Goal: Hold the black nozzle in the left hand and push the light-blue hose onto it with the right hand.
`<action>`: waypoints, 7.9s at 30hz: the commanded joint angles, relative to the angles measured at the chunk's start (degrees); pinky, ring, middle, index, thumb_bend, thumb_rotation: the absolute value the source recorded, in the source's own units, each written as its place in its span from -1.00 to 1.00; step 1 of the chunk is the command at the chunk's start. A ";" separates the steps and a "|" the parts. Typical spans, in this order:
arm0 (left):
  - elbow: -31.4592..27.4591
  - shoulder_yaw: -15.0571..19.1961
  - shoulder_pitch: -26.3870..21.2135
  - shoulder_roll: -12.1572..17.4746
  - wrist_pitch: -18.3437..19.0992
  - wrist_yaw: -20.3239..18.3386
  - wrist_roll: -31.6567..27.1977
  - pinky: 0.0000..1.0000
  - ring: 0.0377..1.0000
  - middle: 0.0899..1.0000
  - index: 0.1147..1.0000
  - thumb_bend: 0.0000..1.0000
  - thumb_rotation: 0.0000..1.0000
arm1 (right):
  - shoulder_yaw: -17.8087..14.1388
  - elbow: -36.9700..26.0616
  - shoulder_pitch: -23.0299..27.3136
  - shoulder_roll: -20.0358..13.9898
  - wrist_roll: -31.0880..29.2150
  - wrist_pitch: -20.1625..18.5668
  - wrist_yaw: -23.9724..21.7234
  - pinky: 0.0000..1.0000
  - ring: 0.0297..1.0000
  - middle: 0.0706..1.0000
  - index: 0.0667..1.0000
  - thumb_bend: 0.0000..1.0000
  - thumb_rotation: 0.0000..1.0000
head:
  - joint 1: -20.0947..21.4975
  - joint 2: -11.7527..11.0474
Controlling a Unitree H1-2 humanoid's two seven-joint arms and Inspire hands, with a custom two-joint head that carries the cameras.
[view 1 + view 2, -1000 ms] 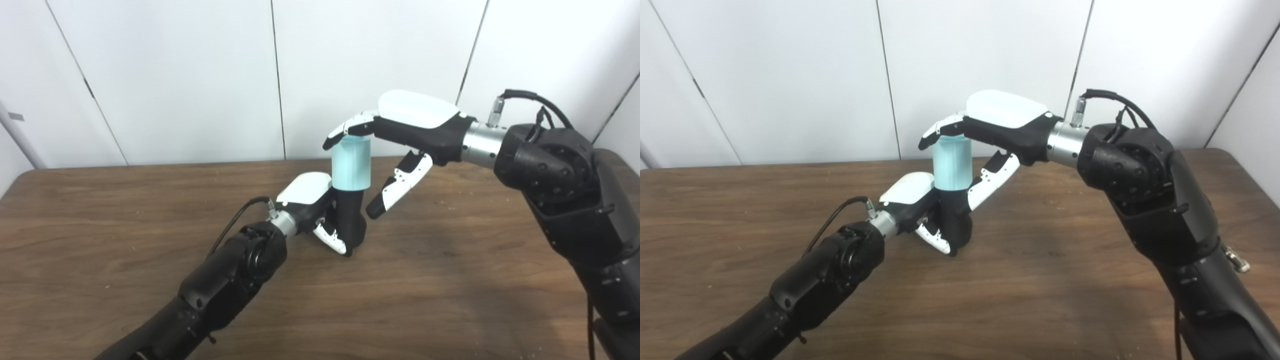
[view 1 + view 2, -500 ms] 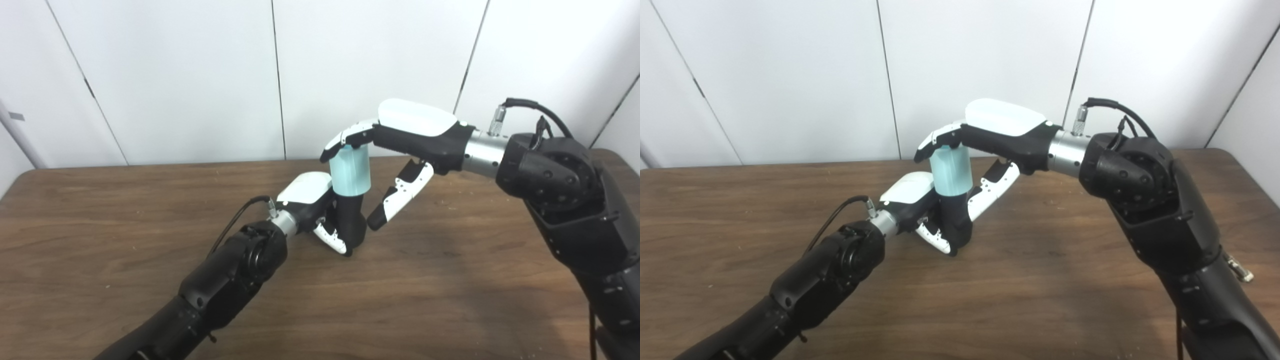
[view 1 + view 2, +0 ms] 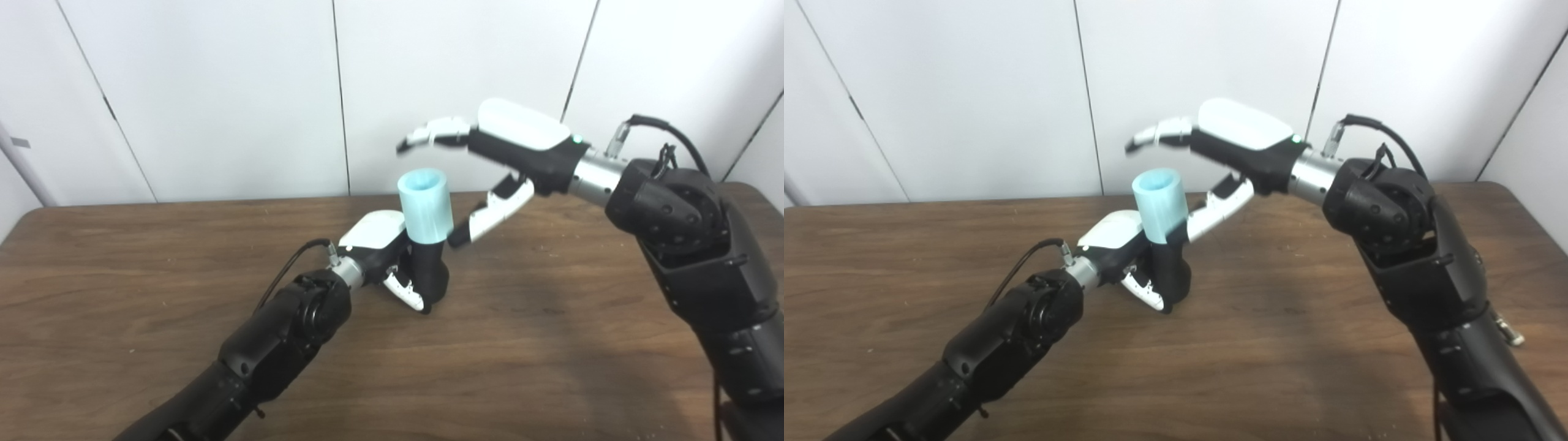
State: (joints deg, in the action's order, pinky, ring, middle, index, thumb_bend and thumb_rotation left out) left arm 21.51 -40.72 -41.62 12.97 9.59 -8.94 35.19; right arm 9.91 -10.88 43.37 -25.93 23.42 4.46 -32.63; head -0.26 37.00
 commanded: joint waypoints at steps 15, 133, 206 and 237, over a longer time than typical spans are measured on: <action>5.41 -3.86 5.75 2.19 1.12 -8.29 2.74 0.27 0.11 -0.04 -0.20 0.04 -1.00 | -0.19 0.35 3.57 0.80 6.39 3.22 8.16 0.65 0.86 0.79 0.67 0.23 0.45 | 0.00 -0.09; 1.57 10.14 10.02 1.34 0.57 -7.02 -4.28 0.09 0.03 -0.08 -0.19 0.05 -1.00 | 16.00 0.68 1.16 -3.96 -0.71 -10.83 -13.84 0.61 0.82 0.79 0.76 0.49 0.63 | -0.91 3.11; 3.62 10.25 9.35 0.76 0.06 -8.07 -3.09 0.17 0.09 -0.06 -0.20 0.05 -1.00 | -0.12 -2.36 -7.11 7.76 4.40 -17.40 8.39 0.51 0.86 1.00 1.00 0.37 -0.34 | -0.45 2.91; -0.65 10.77 9.34 2.55 3.44 -11.92 -3.55 0.78 0.79 0.74 0.69 0.84 -0.65 | -2.89 -10.37 -18.15 4.71 -5.82 -27.01 6.50 0.61 0.95 1.00 1.00 0.94 -0.39 | -1.33 2.11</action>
State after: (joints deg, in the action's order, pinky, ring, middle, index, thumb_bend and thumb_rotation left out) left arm 17.85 -28.28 -35.95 13.16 7.32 -15.48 29.85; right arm 7.97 -19.15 23.98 -21.18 18.33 -22.86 -27.99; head -1.58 39.11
